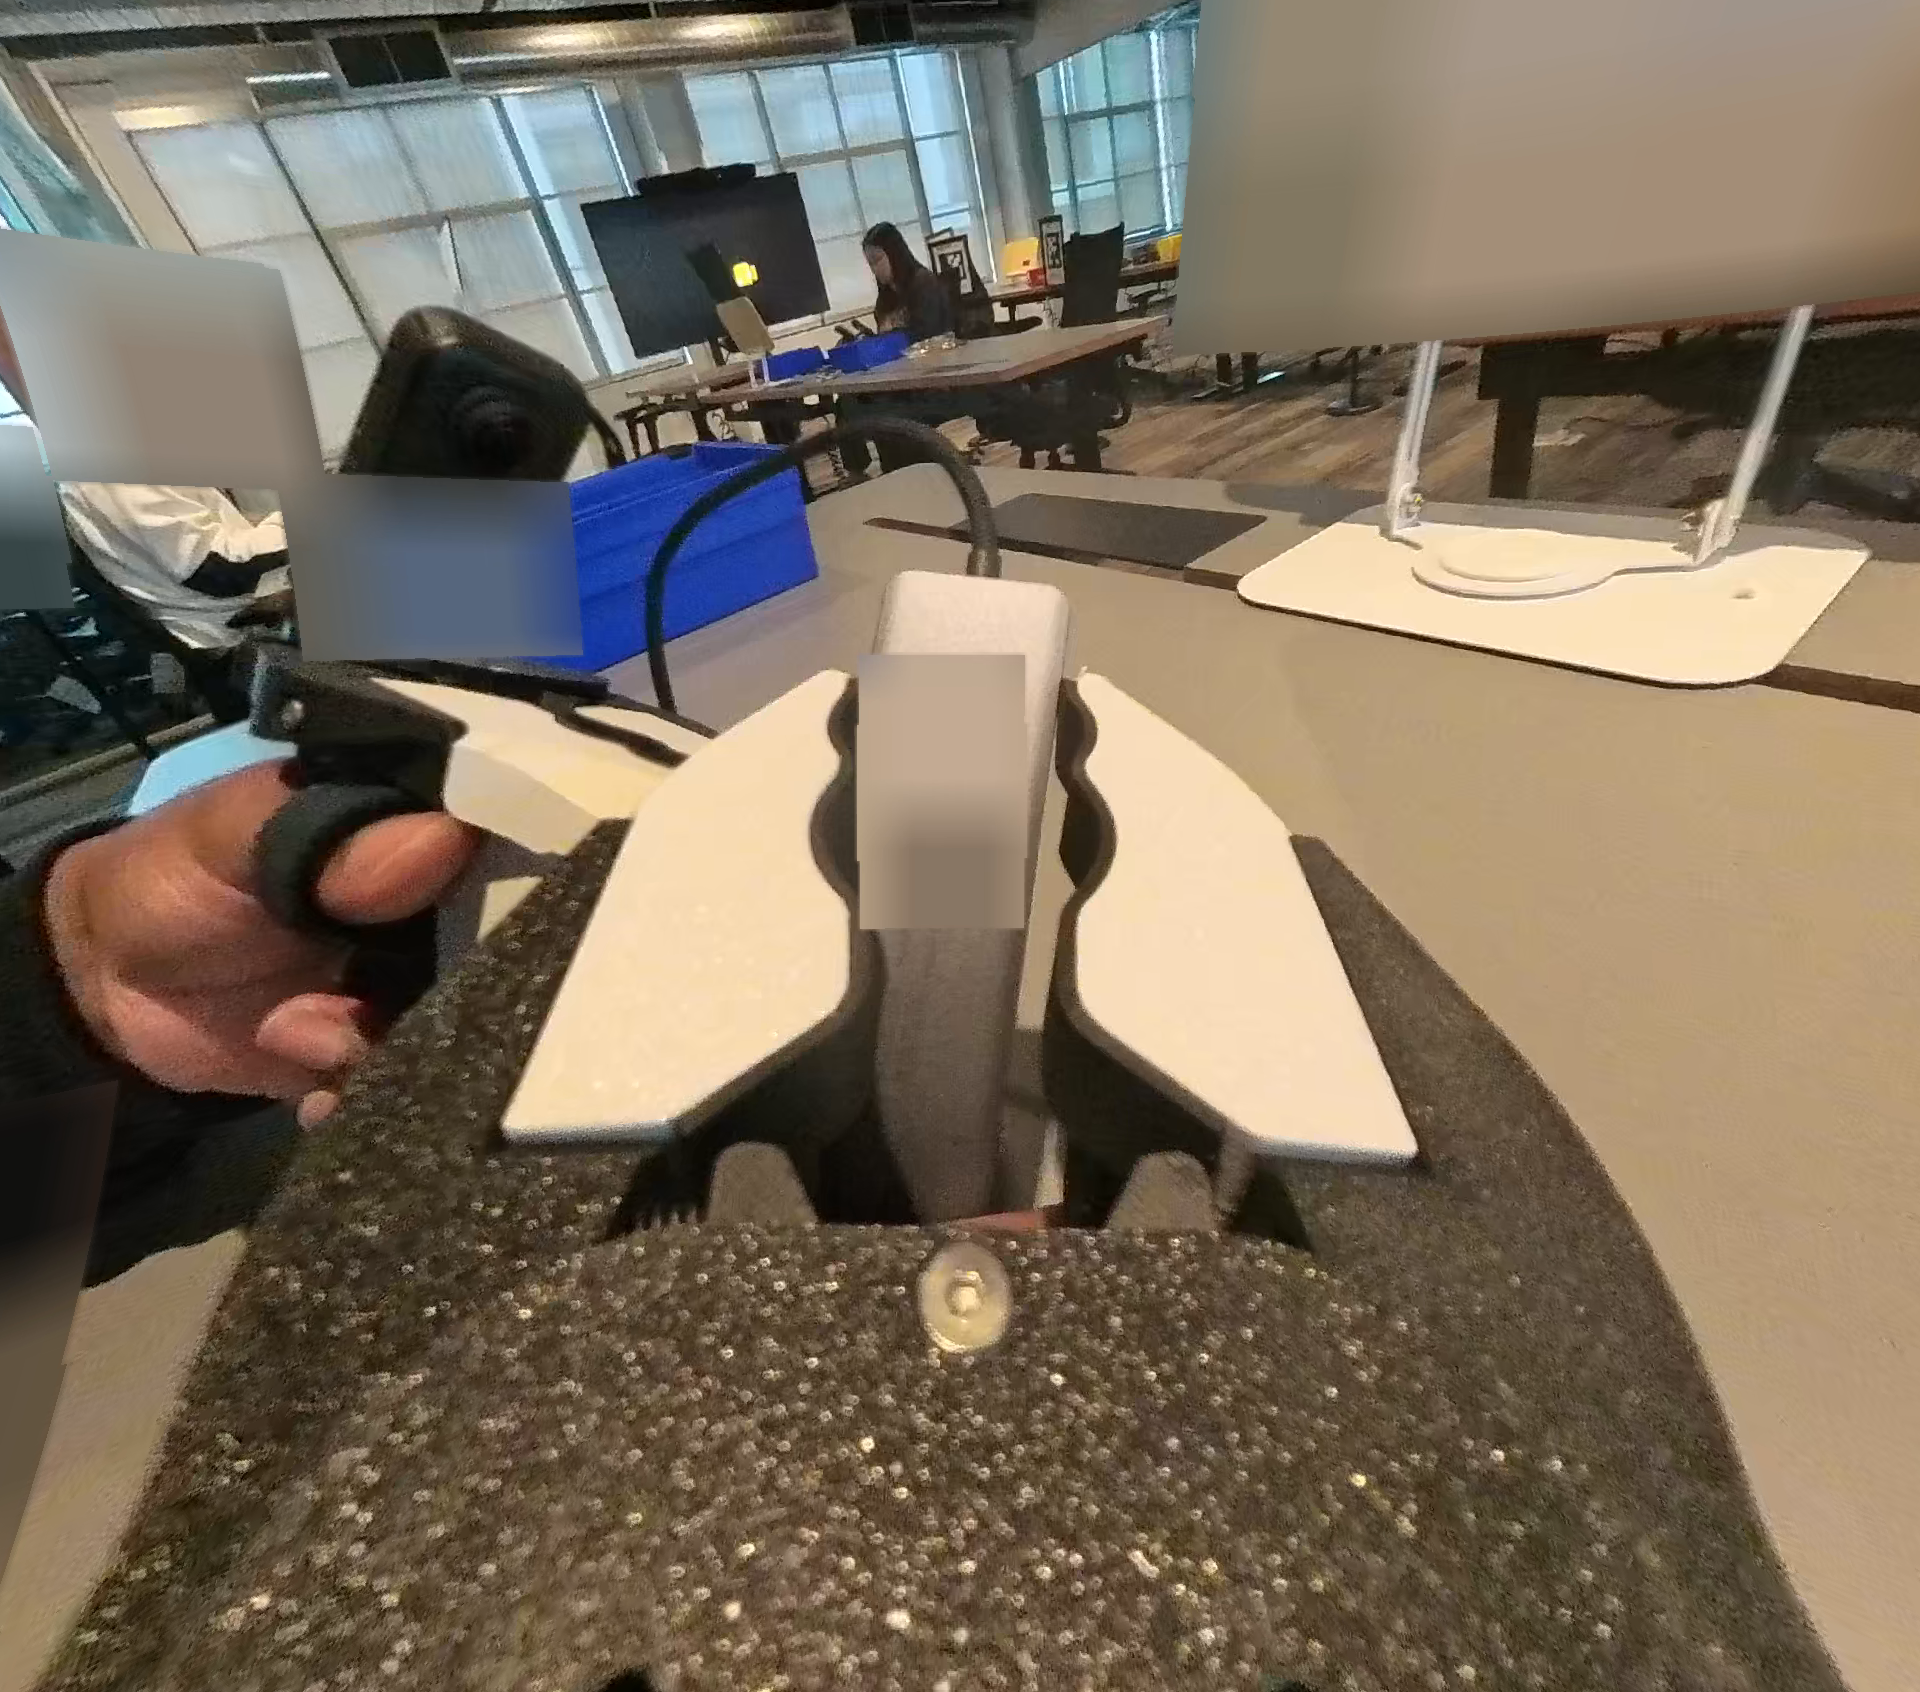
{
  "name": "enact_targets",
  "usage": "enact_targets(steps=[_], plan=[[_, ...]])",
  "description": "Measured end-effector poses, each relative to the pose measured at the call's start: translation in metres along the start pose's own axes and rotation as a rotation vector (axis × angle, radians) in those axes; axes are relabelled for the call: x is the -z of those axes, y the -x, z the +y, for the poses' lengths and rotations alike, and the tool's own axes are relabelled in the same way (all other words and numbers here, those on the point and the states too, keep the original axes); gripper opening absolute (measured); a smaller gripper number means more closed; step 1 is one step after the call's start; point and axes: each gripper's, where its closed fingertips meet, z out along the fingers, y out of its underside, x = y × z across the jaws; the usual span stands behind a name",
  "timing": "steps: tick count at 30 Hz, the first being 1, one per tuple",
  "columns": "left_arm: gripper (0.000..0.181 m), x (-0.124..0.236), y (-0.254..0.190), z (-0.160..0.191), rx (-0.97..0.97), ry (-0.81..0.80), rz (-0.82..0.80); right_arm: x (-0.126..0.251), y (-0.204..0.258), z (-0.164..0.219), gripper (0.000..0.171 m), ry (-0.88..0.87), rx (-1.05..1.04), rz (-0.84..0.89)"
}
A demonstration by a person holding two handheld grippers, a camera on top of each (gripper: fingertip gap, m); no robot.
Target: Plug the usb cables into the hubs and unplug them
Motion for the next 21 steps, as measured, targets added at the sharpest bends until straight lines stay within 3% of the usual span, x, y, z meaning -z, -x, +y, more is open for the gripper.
enact_targets(steps=[8,21], plan=[[0.008,0.001,0.000,-0.001,-0.118,0.022,-0.079,0.003,0.003,-0.006,0.035,-0.039,0.052,0.012],[0.007,-0.002,0.003,0.004,-0.137,0.034,-0.122,0.005,0.007,-0.011,0.035,-0.070,0.168,0.080]])
